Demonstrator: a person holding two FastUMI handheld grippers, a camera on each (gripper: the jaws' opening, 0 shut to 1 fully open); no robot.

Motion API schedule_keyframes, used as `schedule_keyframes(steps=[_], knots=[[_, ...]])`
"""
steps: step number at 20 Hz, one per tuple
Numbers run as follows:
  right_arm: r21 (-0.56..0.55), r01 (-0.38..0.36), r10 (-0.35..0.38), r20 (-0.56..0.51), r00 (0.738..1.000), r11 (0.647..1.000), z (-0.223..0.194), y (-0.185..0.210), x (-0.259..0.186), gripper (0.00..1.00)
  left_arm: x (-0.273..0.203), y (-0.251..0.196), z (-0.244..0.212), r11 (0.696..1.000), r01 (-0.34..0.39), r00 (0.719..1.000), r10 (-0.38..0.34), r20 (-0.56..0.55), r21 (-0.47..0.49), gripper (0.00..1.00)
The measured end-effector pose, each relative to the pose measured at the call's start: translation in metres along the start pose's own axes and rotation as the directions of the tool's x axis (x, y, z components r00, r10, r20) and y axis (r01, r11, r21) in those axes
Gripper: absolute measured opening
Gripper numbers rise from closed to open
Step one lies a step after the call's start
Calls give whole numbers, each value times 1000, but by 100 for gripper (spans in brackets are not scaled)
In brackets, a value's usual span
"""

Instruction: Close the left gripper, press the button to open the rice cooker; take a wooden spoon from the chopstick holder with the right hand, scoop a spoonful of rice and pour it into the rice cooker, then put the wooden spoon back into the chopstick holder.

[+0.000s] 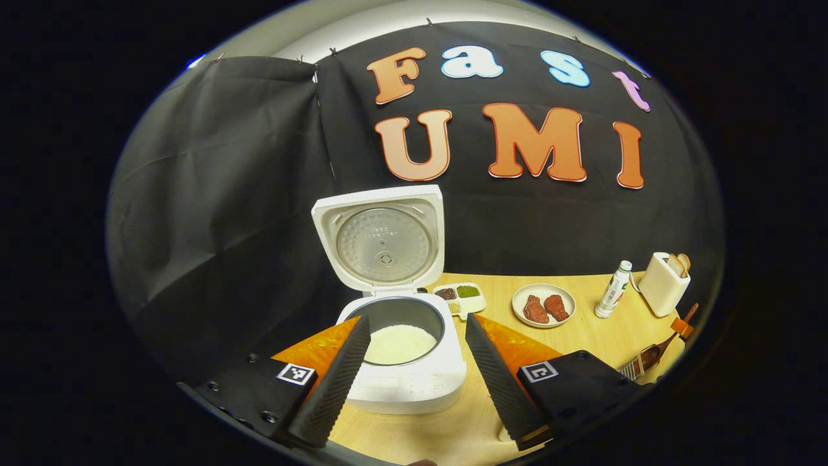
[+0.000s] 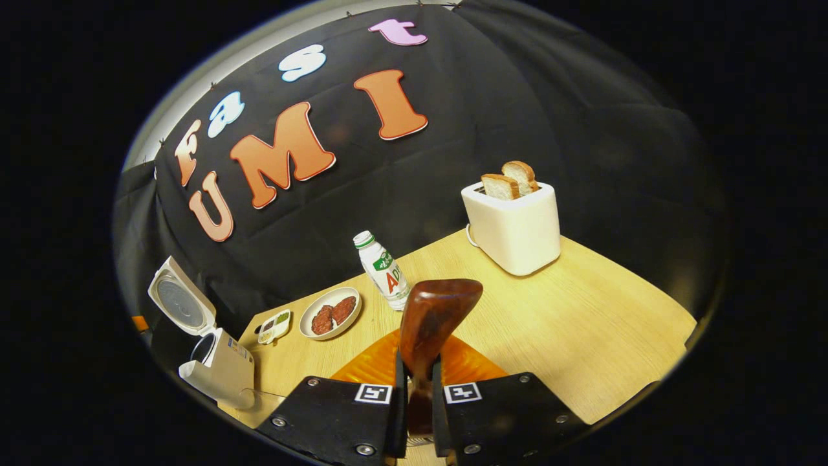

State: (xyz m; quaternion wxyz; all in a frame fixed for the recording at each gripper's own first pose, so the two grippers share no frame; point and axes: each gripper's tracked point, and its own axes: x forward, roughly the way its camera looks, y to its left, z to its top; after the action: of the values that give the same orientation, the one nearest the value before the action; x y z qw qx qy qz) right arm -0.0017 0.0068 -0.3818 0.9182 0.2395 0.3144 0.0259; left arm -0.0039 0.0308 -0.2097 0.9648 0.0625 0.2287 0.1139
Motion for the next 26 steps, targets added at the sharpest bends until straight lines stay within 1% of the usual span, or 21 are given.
schedule_keyframes(steps=[3,4,5,6,7,8,10,11,12,13,14,15,16,17,18,19,20,22,23,24,26], knots=[[18,-12,12,-10,1000,1000,-10,-4,5,18,-3,-7,4,1000,10,1000,-11,12,28,96],[25,-18,19,-26,999,1000,-15,-3,8,19,-4,-10,4,999,15,1000,-16,15,30,96],[33,-16,18,-62,998,999,-25,-3,10,19,-3,-11,4,999,20,1000,-20,15,30,100],[39,-22,25,-85,996,999,-31,-2,8,21,-3,-13,3,999,24,1000,-24,13,26,100],[47,-21,25,-74,997,999,-28,-1,9,23,-3,-15,2,999,30,999,-30,11,21,100],[52,-18,21,-66,998,999,-23,-1,9,23,-4,-16,2,999,34,999,-34,10,19,96],[63,-5,10,-77,997,998,-23,-1,12,24,-3,-15,8,999,37,999,-38,31,20,100],[62,17,-10,-105,994,998,-26,-5,11,28,-2,-12,14,999,38,998,-39,45,21,96],[51,41,-34,-143,989,998,-31,-10,11,41,0,-9,19,999,38,997,-39,60,19,100],[28,59,-54,-159,986,998,-31,-13,8,49,3,-3,24,999,32,997,-34,71,18,100],[1,74,-73,-160,984,997,-28,-16,6,60,6,3,29,1000,25,996,-26,84,19,96],[-22,81,-83,-157,984,996,-24,-15,0,63,8,7,34,1000,24,995,-25,95,17,96],[-39,81,-86,-150,985,996,-18,-12,-5,71,11,11,39,1000,24,994,-25,105,13,100],[-52,80,-87,-142,986,995,-12,-9,-10,74,13,16,45,1000,24,993,-25,117,6,100],[-65,81,-89,-135,987,995,-6,-5,-16,79,16,21,53,1000,23,991,-23,130,3,96],[-82,85,-95,-124,988,993,0,-3,-22,82,19,29,63,1000,11,989,-11,147,0,96],[-111,101,-113,-110,987,989,8,-2,-27,86,23,35,72,1000,4,987,-3,163,-3,100],[-180,125,-137,-60,989,976,30,-1,-42,88,29,44,95,1000,3,979,1,202,-17,96],[-200,127,-137,-37,990,971,42,4,-52,89,37,49,102,1000,5,977,1,212,-28,96],[-215,129,-135,-14,991,968,54,10,-62,90,42,52,110,999,11,977,-1,212,-44,100],[-230,134,-127,44,991,964,81,18,-81,92,53,55,123,996,32,979,-14,205,-87,100]])
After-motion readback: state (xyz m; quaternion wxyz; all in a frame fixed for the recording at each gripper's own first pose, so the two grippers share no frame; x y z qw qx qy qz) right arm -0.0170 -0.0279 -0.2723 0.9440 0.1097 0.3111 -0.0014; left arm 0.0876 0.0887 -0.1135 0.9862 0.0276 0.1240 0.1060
